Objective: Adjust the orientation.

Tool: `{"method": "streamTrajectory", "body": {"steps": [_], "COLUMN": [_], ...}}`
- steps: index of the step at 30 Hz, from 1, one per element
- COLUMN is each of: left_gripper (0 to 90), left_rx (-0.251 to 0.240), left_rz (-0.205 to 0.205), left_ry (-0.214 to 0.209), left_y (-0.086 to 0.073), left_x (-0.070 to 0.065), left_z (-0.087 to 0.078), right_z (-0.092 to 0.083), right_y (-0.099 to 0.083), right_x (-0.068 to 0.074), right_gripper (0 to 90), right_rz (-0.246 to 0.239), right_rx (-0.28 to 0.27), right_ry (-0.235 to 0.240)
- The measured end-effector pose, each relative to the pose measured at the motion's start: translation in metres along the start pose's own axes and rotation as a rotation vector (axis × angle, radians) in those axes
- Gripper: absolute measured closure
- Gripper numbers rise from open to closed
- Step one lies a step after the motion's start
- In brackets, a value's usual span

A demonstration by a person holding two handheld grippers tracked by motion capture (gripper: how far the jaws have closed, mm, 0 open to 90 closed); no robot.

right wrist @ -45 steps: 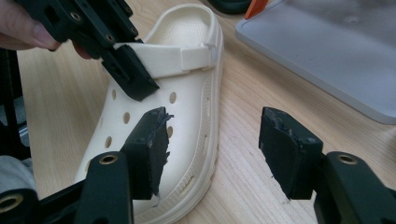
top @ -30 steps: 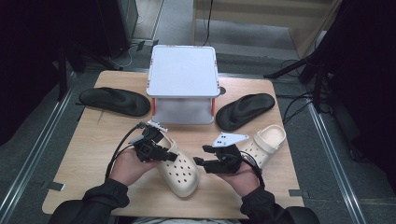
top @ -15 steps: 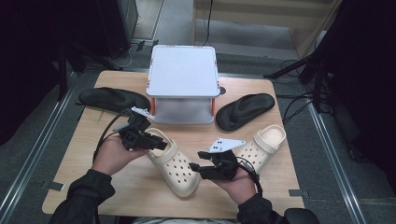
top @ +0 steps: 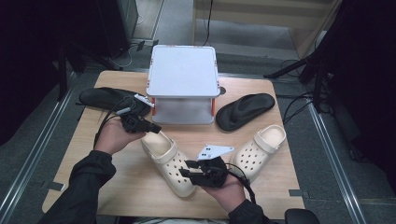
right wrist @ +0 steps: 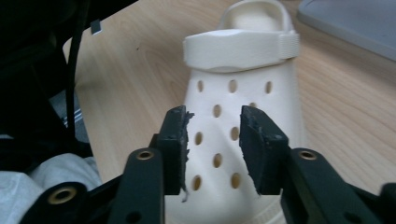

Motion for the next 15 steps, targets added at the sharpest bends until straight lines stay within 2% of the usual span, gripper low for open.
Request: {"method": "streamTrajectory", "body": {"steps": [2,3,4,5,7,9,12,15], "left_gripper": [90.0,90.0,90.0,90.0,90.0,90.0,90.0,90.0], "left_rx": [-0.002,-0.023,-0.023,-0.026,-0.01,0.005,-0.02,0.002], "left_rz": [0.003,0.0,0.0,-0.011,-0.016,-0.012,0.002,0.027], "left_ry": [0.001,-0.021,-0.021,-0.032,-0.044,-0.032,-0.022,0.011], "left_y": [0.004,0.01,0.01,0.012,0.012,0.011,0.013,0.013], "left_x": [0.004,0.008,0.008,0.011,0.018,0.027,0.03,0.034], "left_z": [0.003,0.008,0.008,0.012,0.019,0.028,0.029,0.03], "right_z": [0.003,0.004,0.004,0.006,0.008,0.014,0.02,0.033], "right_y": [-0.001,-0.001,-0.001,-0.002,-0.002,-0.005,-0.007,-0.011], "right_x": [0.005,0.007,0.007,0.012,0.014,0.024,0.03,0.042], "right_gripper": [68.5,71.6,71.6,80.5,83.6,90.0,90.0,90.0], "right_rz": [-0.013,-0.015,-0.015,-0.013,-0.019,-0.042,-0.051,-0.046], "right_rx": [0.006,0.007,0.007,0.011,0.009,0.017,0.023,0.05], "right_ry": [0.007,0.013,0.013,0.021,0.028,0.029,0.03,0.052]}}
Point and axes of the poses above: each handheld gripper's, and its own axes: z roughly forward along the jaws, y roughly out of its top, x roughly to its left, the point moved 10 cm from there along z, roughly forward along the jaws, and after that the axes turned 11 degrees about x, right-handed, at the moved point
